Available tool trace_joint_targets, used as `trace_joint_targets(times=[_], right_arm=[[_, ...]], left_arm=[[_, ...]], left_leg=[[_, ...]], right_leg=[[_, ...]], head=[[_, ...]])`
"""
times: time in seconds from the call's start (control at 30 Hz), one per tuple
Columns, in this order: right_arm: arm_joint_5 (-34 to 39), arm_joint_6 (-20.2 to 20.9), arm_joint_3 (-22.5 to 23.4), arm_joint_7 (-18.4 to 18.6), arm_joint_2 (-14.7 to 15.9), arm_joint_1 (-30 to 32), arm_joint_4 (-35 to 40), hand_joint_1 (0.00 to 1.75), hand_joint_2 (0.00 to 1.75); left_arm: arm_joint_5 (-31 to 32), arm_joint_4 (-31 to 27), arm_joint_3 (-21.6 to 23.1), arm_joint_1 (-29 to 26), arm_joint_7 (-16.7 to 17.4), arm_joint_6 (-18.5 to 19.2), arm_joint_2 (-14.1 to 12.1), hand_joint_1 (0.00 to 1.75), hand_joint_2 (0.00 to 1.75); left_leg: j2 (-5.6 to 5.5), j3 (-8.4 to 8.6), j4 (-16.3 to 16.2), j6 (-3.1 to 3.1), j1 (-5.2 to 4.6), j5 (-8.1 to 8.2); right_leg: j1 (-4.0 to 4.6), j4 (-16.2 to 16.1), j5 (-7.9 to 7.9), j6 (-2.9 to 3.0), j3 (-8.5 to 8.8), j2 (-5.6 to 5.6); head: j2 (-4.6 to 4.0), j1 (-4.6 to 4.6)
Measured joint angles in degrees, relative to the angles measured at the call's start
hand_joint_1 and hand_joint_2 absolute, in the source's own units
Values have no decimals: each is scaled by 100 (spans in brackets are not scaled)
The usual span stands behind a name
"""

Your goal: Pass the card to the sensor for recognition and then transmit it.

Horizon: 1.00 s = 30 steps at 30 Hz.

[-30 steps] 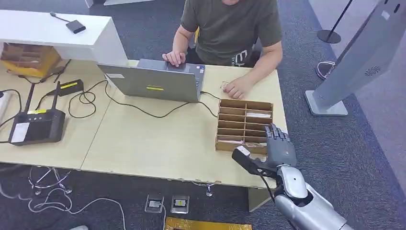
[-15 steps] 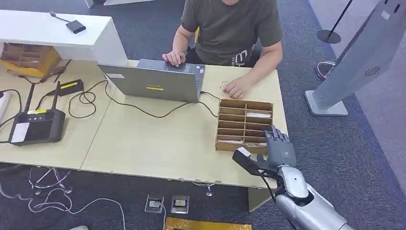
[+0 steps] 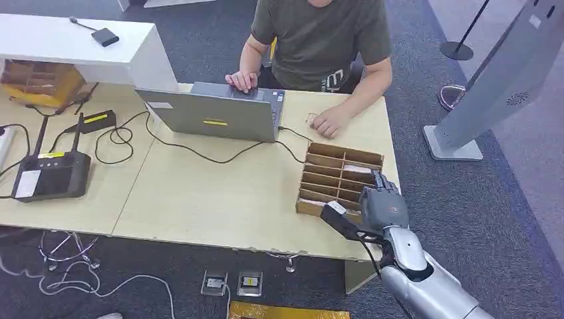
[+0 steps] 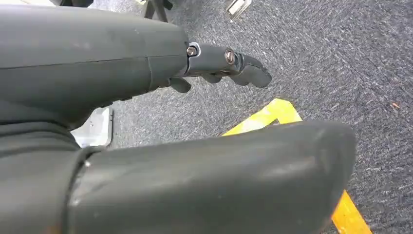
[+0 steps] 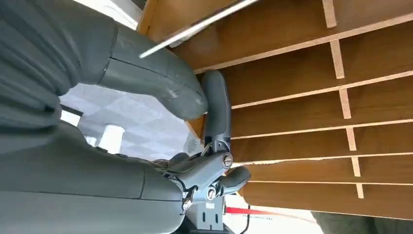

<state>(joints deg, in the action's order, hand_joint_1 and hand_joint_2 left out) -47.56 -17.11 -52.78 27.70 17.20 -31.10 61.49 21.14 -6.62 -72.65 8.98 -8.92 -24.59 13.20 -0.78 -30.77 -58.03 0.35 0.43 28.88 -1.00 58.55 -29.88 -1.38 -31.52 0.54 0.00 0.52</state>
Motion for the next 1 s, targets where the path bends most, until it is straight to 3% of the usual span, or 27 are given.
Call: trace_joint_targets(times=[0.3, 0.33, 0.4, 0.87, 0.93, 1.0], right_arm=[[62, -61, -9, -125, -138, -57, -168, 171, 175], [62, -66, -9, -125, -144, -58, -180, 152, 175], [44, -74, -9, -120, -162, -59, -204, 2, 175], [2, -94, -11, -94, -164, -59, -217, 0, 175], [-219, -223, -2, 33, -166, -73, -245, 0, 175], [-914, -172, 48, 385, -63, -294, -208, 0, 175]], left_arm=[[42, 0, 0, 0, 2, 0, 0, 0, 0], [42, 0, 0, 0, 2, 0, 0, 0, 0], [48, 0, 0, 0, 2, 2, 0, 0, 0], [57, 0, 0, 0, 2, 7, 0, 0, 0], [107, 0, 0, 0, 2, 42, 0, 0, 0], [223, 0, 0, -3, 2, 179, -11, 0, 0]], left_leg=[[0, 2, 0, 0, 1, 0], [0, 2, 0, 0, 2, 0], [0, 1, 0, 0, 2, 0], [0, 1, 0, 0, 1, 0], [0, 1, 0, 0, 1, 0], [2, 11, 0, 0, 1, -1]], right_leg=[[1, 1, 0, 0, 0, -1], [1, 1, 0, 0, 0, -1], [1, 1, 0, 0, 0, -1], [1, 1, 0, 0, -1, -1], [1, 0, 0, 0, 0, -1], [1, 0, 1, 0, 5, -4]], head=[[0, -2], [0, 0], [0, 0], [0, -2], [0, 0], [0, -2]])
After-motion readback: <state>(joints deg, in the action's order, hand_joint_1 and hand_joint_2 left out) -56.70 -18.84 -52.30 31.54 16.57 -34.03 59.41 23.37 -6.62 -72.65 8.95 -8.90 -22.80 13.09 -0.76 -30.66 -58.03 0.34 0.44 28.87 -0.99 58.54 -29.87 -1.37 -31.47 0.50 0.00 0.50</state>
